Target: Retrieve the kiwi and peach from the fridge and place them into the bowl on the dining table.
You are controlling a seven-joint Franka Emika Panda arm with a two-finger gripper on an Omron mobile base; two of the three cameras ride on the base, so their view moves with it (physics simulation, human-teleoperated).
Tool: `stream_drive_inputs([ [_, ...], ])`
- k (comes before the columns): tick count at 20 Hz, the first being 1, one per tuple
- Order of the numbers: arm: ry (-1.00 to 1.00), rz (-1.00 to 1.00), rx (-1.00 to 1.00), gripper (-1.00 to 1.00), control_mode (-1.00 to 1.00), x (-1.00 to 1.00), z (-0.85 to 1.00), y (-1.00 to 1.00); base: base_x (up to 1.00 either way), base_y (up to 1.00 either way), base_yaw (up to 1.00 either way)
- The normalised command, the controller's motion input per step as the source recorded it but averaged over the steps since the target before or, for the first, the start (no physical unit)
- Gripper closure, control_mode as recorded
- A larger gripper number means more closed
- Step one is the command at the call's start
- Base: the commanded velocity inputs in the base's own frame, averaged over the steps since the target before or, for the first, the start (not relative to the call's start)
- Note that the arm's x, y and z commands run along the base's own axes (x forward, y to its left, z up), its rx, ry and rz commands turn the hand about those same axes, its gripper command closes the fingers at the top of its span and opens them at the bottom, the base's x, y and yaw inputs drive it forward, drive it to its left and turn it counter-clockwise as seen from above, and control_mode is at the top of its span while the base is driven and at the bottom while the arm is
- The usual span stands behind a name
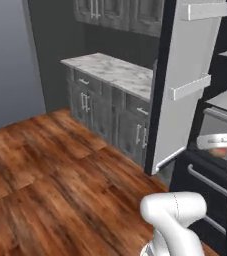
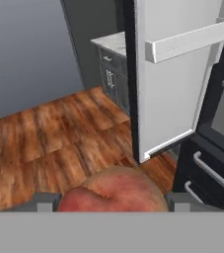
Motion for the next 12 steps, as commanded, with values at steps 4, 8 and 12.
stream_drive_inputs([
  [4,0.00,0.00,0.00,1.00,1.00,0.00,0.00,0.00,-0.90,0.00,0.60],
  [8,0.00,0.00,0.00,1.00,1.00,0.00,0.00,0.00,-0.99,0.00,0.55],
  [12,0.00,0.00,0.00,1.00,1.00,0.00,0.00,0.00,-0.97,0.00,0.48],
])
